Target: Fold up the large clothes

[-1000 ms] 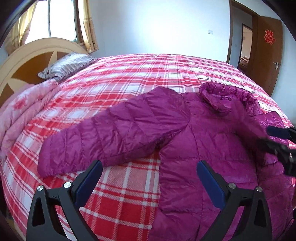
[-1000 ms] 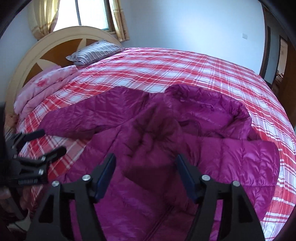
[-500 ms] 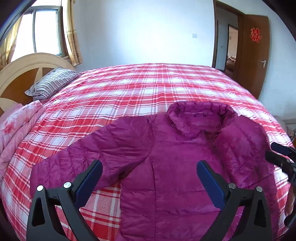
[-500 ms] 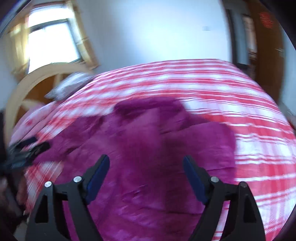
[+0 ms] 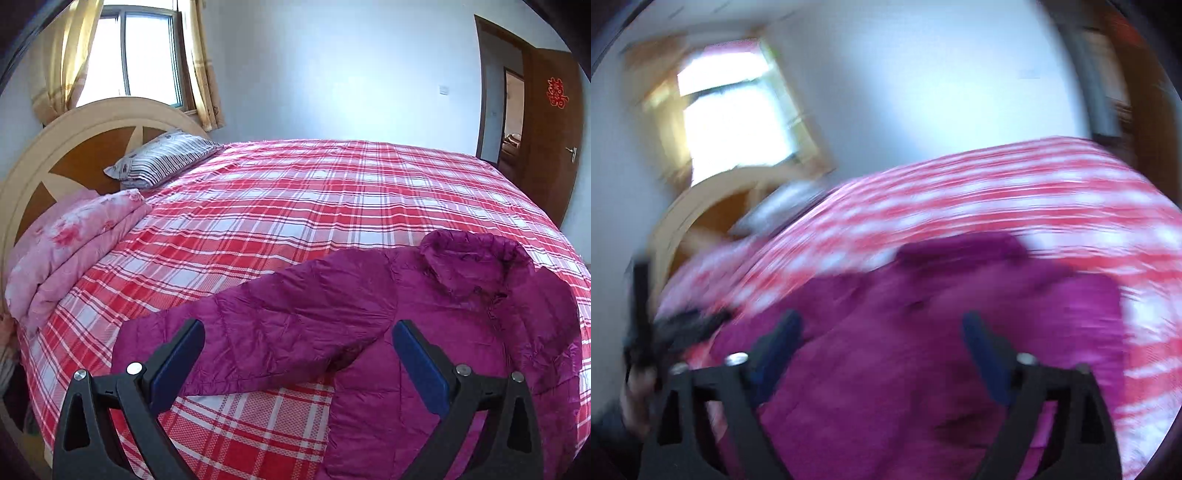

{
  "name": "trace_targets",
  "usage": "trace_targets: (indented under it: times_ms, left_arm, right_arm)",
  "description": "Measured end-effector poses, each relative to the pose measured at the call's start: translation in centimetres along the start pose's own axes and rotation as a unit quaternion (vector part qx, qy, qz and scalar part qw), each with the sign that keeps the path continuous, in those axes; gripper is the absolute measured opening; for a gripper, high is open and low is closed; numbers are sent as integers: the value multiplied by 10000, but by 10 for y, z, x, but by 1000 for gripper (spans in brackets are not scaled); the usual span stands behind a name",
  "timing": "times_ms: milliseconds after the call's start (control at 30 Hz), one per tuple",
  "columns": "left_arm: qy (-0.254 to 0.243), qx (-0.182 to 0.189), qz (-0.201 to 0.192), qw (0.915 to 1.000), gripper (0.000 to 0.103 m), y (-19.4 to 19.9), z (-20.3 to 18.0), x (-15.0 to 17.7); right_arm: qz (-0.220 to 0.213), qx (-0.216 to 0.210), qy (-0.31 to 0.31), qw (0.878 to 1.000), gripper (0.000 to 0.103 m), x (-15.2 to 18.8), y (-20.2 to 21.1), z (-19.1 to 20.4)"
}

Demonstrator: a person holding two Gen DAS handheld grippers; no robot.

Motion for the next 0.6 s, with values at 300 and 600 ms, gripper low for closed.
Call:
trace_targets:
  times_ms: [300,600]
  left_arm:
    - [-187,92,52,9998,102,0,-16,6]
    - [120,-21,-17,9999,102,-2,-4,-3]
  right_arm:
    - [1156,-1042,-626,9858,96,40,-49,14]
    - [1359,-1768,657,9726,96,72,-38,110]
Point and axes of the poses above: each gripper's, at about its wrist camera, not at the fingertips, and y roughly against the way its jaws point, z to its left, x to its underside, the point moved 9 cm from there along -y, roughly the way its jaws point, and after that the axes turned 6 degrees about x, right-handed, at the moved point
